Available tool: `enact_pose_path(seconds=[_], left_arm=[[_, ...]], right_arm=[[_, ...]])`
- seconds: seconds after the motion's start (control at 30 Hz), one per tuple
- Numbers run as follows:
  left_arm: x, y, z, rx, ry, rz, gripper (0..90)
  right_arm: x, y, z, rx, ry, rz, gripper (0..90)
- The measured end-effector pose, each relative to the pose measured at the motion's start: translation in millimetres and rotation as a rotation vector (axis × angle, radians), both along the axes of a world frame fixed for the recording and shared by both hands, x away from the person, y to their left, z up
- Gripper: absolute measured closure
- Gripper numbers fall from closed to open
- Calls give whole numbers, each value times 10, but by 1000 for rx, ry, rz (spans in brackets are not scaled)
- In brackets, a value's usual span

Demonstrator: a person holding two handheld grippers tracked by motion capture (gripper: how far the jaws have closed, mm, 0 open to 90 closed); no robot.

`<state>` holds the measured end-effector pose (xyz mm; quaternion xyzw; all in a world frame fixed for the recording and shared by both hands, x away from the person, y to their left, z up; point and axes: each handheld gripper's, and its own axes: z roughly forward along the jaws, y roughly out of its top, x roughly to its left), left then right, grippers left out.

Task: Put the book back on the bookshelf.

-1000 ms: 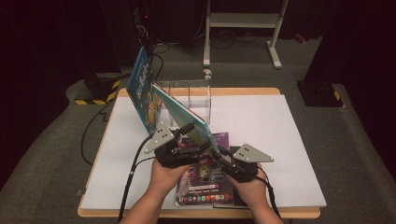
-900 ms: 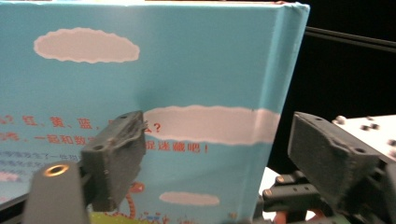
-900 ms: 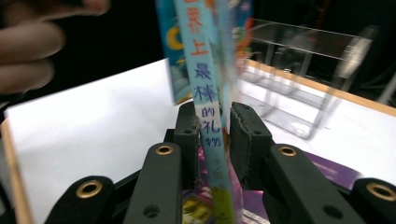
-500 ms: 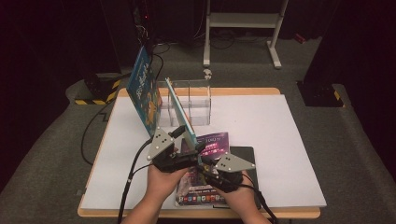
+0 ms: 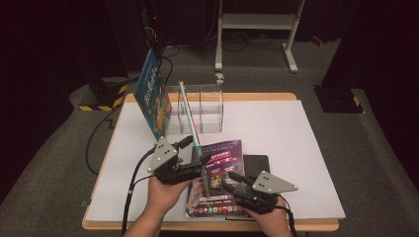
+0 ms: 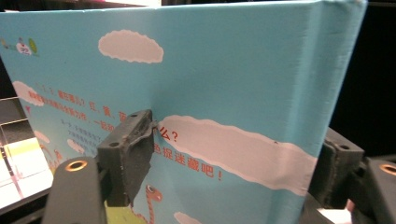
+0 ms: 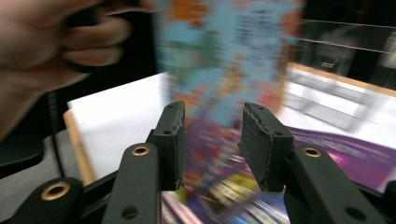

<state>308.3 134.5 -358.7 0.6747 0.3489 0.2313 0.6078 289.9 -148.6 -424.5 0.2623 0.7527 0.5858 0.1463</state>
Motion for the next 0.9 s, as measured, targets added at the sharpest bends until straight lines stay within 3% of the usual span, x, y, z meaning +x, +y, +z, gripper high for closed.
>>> enact_pose_path(seconds=[0.07,0.1,0.17,0.27,0.57,0.83,0.9], left_arm=[[-13,39,-11,5,0,1,286],[-18,59,-15,1,5,4,314],[-23,105,-24,1,7,5,322],[-38,170,-25,5,9,7,340],[-142,344,-2,47,18,32,400],[-220,464,-1,49,21,69,448],[-276,467,9,69,19,87,501]], right_arm=[[62,-154,-76,-7,21,-42,602],[124,-291,-145,-9,31,-91,608],[149,-334,-167,-8,37,-107,610],[256,-488,-216,45,92,-150,614],[263,-450,-233,38,94,-141,613],[271,-437,-255,40,103,-140,613],[272,-430,-262,38,106,-139,613]])
